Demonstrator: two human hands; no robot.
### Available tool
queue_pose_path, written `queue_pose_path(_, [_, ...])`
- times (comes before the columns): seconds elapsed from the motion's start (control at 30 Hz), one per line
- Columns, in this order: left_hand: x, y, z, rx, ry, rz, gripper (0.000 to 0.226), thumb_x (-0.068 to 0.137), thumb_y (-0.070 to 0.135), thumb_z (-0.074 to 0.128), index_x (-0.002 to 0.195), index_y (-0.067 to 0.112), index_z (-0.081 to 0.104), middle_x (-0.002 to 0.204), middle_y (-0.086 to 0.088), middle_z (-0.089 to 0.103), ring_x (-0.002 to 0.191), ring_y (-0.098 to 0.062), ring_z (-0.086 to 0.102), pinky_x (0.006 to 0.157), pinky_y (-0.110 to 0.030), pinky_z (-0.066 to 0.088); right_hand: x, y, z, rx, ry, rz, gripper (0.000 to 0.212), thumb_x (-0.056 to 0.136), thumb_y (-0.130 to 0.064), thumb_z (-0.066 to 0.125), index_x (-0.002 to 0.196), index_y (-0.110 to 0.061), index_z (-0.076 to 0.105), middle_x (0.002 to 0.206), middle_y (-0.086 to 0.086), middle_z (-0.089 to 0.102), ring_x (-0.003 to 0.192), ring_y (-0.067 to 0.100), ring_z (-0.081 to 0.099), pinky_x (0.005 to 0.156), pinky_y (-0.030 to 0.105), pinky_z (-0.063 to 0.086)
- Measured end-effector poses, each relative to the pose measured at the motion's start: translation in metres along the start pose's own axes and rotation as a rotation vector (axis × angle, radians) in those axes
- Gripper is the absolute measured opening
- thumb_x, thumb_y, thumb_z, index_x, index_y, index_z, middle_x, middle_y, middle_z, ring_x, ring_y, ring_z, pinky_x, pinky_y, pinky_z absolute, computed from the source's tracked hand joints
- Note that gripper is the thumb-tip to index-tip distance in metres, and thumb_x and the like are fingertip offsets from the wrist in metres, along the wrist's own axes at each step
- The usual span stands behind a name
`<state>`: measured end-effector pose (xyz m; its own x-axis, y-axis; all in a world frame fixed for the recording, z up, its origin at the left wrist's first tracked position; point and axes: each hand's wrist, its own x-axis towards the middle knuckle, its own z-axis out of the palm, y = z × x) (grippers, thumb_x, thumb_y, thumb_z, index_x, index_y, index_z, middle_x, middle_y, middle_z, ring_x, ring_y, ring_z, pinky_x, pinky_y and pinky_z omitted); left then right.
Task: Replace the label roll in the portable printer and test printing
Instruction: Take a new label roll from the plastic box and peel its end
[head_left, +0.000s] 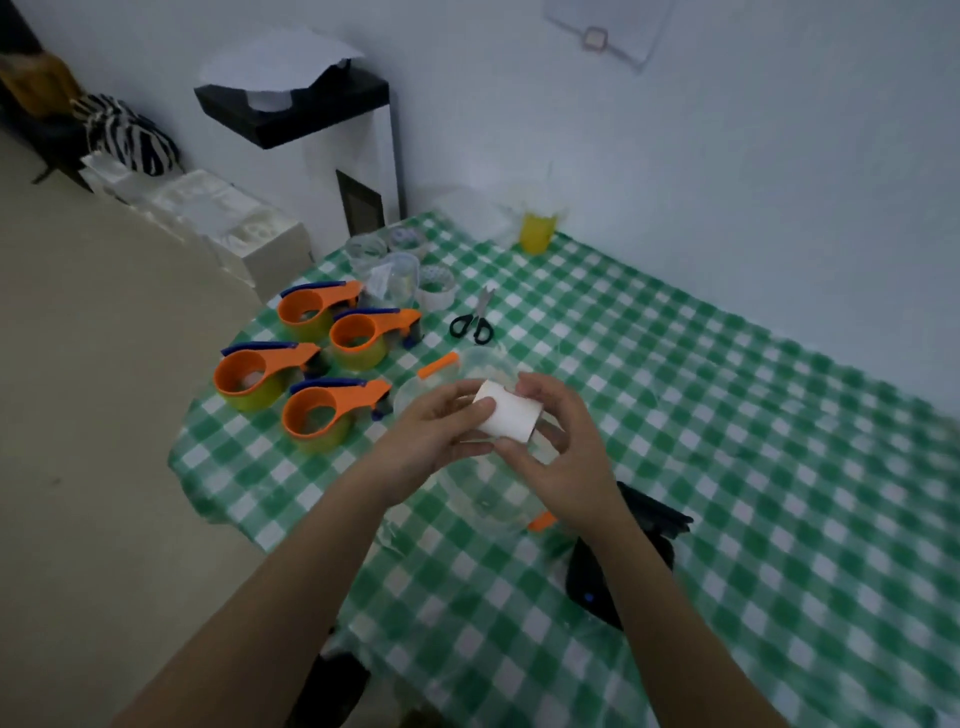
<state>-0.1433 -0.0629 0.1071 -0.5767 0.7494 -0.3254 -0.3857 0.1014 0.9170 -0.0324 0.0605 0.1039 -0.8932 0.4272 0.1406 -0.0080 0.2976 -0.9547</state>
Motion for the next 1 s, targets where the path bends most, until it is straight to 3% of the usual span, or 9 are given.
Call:
queue_pose_path(0.17, [-0.015,0.005,0.01,0.118,-0.08,0.151,0.039,0.089,0.004,0.055,0.126,0.012,0.047,0.132,-0.011,0.054,0.112,-0.025,0.061,0.093,-0.037,0.055,-0.011,-0.014,-0.013,-0.066,0.021,0.167,0.039,0.081,-0.028,0.07,0.117,-0.032,0.056,0.115,-0.014,0.055,0.107,0.0,0.056,0.092,0.029,0.053])
queue_pose_path(0.27, [-0.025,0.012,0.011,0.108,-0.138,0.17,0.039,0.087,0.008,0.058,0.124,0.015,0.049,0.132,-0.006,0.054,0.114,-0.024,0.061,0.095,-0.041,0.054,-0.02,-0.02,-0.013,-0.071,0.066,0.138,0.042,0.077,-0.023,0.075,0.113,-0.035,0.059,0.11,-0.018,0.059,0.103,-0.001,0.058,0.088,0.026,0.054])
queue_pose_path(0.33, [-0.031,0.018,0.014,0.032,-0.145,0.104,0.04,0.085,0.023,0.057,0.124,0.018,0.05,0.129,-0.004,0.055,0.115,-0.023,0.06,0.094,-0.043,0.054,-0.025,-0.024,-0.013,-0.071,0.064,0.065,0.044,0.075,-0.016,0.076,0.109,-0.037,0.058,0.109,-0.019,0.057,0.104,-0.002,0.056,0.086,0.02,0.053])
queue_pose_path(0.4, [-0.035,0.024,0.019,0.09,-0.109,0.048,0.037,0.087,0.033,0.054,0.122,0.02,0.053,0.122,-0.007,0.06,0.107,-0.02,0.064,0.088,-0.041,0.058,-0.029,-0.029,-0.013,-0.12,0.056,-0.023,0.045,0.074,-0.011,0.076,0.108,-0.034,0.057,0.109,-0.02,0.056,0.105,-0.002,0.055,0.085,0.015,0.051])
queue_pose_path(0.5, [-0.038,0.027,0.03,0.193,-0.071,0.043,0.031,0.091,0.033,0.052,0.116,0.017,0.057,0.114,-0.008,0.064,0.098,-0.017,0.068,0.081,-0.035,0.06,-0.033,-0.032,-0.019,-0.207,0.058,-0.106,0.044,0.076,-0.011,0.074,0.112,-0.028,0.056,0.11,-0.02,0.054,0.106,0.001,0.055,0.088,0.018,0.049])
queue_pose_path(0.63, [-0.04,0.029,0.041,0.198,-0.067,0.112,0.03,0.093,0.024,0.05,0.119,0.012,0.055,0.102,-0.002,0.066,0.092,-0.016,0.068,0.082,-0.031,0.06,-0.033,-0.042,-0.037,-0.029,0.038,0.025,0.026,0.085,-0.019,0.065,0.11,-0.027,0.062,0.115,-0.008,0.062,0.109,0.008,0.059,0.096,0.031,0.05])
queue_pose_path(0.7, [-0.039,0.028,0.046,0.234,-0.067,0.159,0.03,0.092,0.023,0.052,0.12,0.012,0.054,0.104,-0.003,0.065,0.095,-0.017,0.067,0.081,-0.029,0.06,-0.03,-0.047,-0.045,-0.115,0.108,-0.011,0.014,0.088,-0.019,0.062,0.098,-0.025,0.069,0.102,-0.01,0.065,0.102,0.009,0.06,0.092,0.033,0.05])
queue_pose_path(0.83, [-0.036,0.026,0.053,0.365,-0.063,0.242,0.03,0.089,0.027,0.056,0.118,0.019,0.056,0.114,-0.005,0.06,0.095,-0.013,0.068,0.077,-0.024,0.06,-0.022,-0.051,-0.054,-0.402,0.127,-0.047,0.012,0.081,-0.023,0.068,0.09,-0.019,0.076,0.087,-0.009,0.06,0.096,0.013,0.054,0.081,0.018,0.041])
queue_pose_path(1.0, [-0.034,0.029,0.058,0.518,-0.011,0.3,0.028,0.089,0.03,0.055,0.117,0.023,0.057,0.095,0.008,0.05,0.085,-0.01,0.063,0.073,-0.018,0.058,-0.02,-0.053,-0.061,-0.329,0.121,-0.028,0.005,0.079,-0.013,0.07,0.081,-0.015,0.075,0.079,-0.005,0.064,0.079,0.014,0.059,0.07,0.019,0.044])
